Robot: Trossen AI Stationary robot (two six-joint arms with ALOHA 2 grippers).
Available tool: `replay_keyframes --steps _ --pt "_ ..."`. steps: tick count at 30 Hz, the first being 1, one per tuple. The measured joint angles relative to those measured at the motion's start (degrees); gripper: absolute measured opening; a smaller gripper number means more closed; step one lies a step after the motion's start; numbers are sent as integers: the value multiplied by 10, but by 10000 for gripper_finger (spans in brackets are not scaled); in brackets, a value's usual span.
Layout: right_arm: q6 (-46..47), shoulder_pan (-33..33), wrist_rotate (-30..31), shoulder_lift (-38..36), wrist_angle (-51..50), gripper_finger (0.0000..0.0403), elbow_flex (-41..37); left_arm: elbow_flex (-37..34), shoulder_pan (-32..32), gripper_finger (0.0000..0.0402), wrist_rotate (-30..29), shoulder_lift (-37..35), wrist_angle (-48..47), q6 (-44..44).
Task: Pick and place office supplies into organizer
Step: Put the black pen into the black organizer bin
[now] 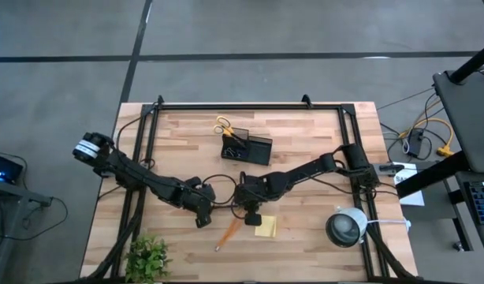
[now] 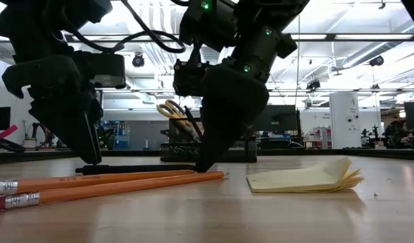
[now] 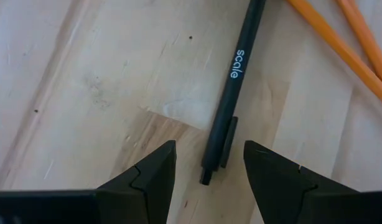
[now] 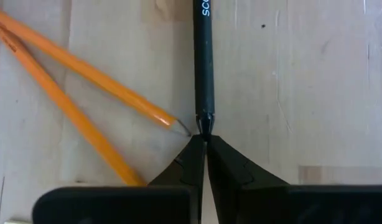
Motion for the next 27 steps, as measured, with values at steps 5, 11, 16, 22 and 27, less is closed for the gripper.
replay_keyframes --steps 5,11,16,22,27 --pt "-13 -3 4 0 2 8 0 0 0 173 0 3 -4 0" --pt "1 -9 2 6 26 8 -8 -3 0 173 0 5 -5 0" --pt "13 -7 6 2 17 8 -8 -10 0 173 0 7 -5 3" --pt "-1 -4 47 -7 -44 9 4 -26 0 173 -3 3 5 2" --pt "-5 -4 50 -8 -65 30 5 -33 0 173 -5 -1 10 2"
